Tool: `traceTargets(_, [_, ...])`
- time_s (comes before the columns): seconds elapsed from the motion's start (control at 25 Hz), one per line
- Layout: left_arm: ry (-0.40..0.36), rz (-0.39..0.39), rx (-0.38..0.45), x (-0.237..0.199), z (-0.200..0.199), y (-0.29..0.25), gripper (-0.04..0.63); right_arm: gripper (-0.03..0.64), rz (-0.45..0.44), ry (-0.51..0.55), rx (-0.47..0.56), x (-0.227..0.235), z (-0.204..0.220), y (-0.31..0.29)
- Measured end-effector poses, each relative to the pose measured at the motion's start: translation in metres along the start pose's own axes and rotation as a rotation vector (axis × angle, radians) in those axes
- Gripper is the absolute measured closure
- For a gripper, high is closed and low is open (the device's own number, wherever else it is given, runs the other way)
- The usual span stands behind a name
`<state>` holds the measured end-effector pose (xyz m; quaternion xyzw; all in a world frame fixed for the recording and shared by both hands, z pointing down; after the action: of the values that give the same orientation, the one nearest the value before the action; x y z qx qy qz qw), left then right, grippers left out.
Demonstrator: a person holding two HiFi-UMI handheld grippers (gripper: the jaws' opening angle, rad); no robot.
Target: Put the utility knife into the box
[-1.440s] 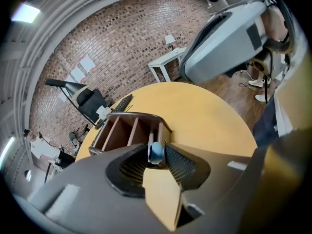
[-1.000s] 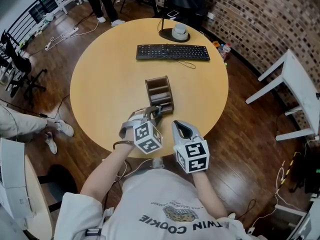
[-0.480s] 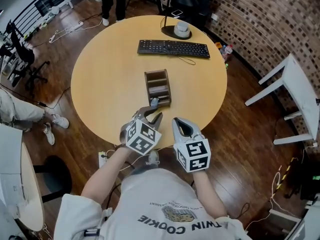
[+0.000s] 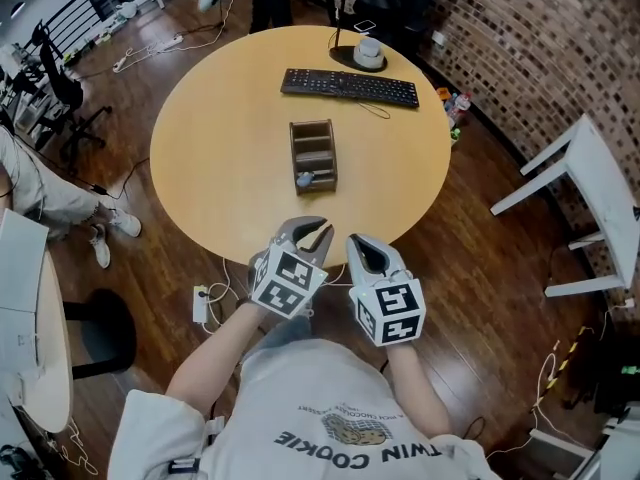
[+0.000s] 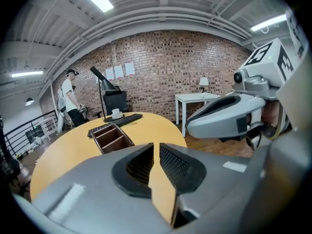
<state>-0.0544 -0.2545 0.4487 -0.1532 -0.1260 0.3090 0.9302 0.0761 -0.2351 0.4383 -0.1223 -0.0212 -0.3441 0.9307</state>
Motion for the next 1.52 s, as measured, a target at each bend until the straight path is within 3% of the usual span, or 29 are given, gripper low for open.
traceTargets(0.76, [0.085,-0.129,0.093,0.111,-0.020,0.066,0.584,0.615,-0.104,-0.014,0.032,-0.024,0.013,0.097])
traceTargets(1.08, [0.116,-0.167,0.116,0.126,-0.013,0.104,0.587,0.615,-0.116,-0.034,0.034,-0.051,0.018,0.113])
traceTargets(1.52, [0.159,-0.207,0.182,0.132,0.005,0.182,0.588,0.615,-0.091,-0.012,0.060,-0.127,0.021,0.131])
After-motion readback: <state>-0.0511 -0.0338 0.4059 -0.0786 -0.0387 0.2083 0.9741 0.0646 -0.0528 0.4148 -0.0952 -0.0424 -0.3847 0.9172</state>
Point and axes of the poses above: the fingertips, and each gripper's own axes: y backward along the fingers, x to its right, z out of its underside, the point moved 8 cm from there along y, backward along the fingers, and after that the axes turned 10 degrees about x, right-handed, at the moved point
